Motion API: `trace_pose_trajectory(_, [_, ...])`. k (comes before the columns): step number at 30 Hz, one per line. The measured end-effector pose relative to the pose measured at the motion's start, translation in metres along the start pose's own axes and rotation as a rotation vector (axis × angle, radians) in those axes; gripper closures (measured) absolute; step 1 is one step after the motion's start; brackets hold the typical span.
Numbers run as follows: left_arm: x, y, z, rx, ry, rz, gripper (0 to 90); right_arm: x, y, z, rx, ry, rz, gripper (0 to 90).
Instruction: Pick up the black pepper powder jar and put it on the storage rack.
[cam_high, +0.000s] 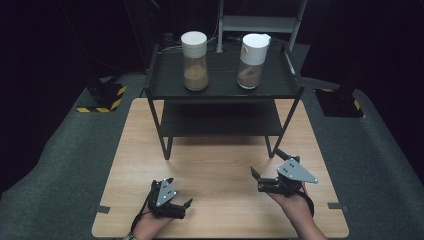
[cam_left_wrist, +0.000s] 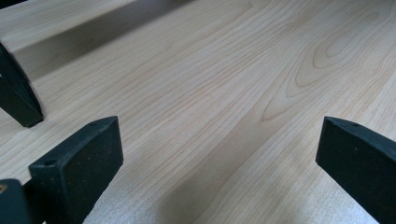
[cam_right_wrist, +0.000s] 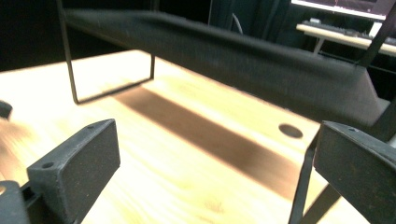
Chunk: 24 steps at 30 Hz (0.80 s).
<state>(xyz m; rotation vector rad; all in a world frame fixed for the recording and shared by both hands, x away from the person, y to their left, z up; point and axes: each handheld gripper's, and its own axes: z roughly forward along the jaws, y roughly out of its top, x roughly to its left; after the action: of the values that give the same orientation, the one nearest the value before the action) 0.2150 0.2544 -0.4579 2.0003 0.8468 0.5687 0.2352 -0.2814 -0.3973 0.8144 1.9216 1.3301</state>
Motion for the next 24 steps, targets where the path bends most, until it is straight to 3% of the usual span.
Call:
trace_pose_trajectory(17, [-0.002, 0.001, 0.001, 0.007, 0.003, 0.015, 1.0, 0.001, -0.049, 0.003, 0.127, -0.026, 0.034, 0.0])
trace_pose_trajectory(24, [-0.003, 0.002, 0.001, 0.008, 0.004, 0.029, 1.0, 0.002, -0.06, 0.003, 0.185, -0.028, 0.016, 0.0])
